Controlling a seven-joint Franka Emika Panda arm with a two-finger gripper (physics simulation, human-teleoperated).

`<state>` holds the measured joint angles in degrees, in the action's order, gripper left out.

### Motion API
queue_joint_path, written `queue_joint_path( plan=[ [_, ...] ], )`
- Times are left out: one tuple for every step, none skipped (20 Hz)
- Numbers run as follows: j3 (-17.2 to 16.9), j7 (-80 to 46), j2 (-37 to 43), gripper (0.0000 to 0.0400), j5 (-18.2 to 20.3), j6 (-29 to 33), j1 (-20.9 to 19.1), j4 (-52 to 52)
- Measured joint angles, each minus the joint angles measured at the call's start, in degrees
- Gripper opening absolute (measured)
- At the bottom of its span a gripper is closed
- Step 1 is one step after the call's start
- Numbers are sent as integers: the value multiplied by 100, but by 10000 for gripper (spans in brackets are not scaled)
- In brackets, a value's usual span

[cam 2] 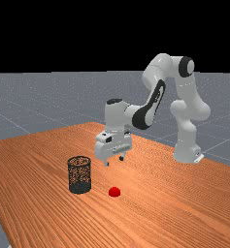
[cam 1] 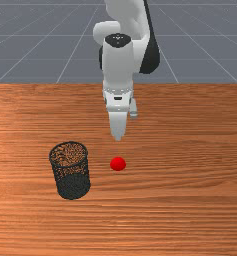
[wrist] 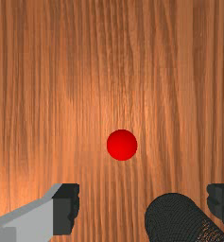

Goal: Put the ball into the container

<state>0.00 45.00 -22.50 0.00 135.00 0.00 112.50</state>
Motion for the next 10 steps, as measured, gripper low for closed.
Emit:
queue_joint_path(
  plan=[
    [0, 0, 0, 243, 0, 0, 0, 0],
    [0, 0, 0, 148, 0, 0, 0, 0],
    [0, 0, 0, 90, 0, 0, 0, 0],
    [0, 0, 0, 54, 0, 0, 0, 0],
    [0, 0, 0, 33, 0, 0, 0, 0],
    [0, 0, -9, 177, 0, -87, 0, -42],
    [-1, 14, 0, 265, 2, -71, -5, -35],
    [-62, -104, 11, 161, -143, -29, 51, -10],
    [-95, -172, 2, 98, -219, -18, 81, -12],
    [-78, -133, -9, 59, -175, 1, 63, -8]
  ],
)
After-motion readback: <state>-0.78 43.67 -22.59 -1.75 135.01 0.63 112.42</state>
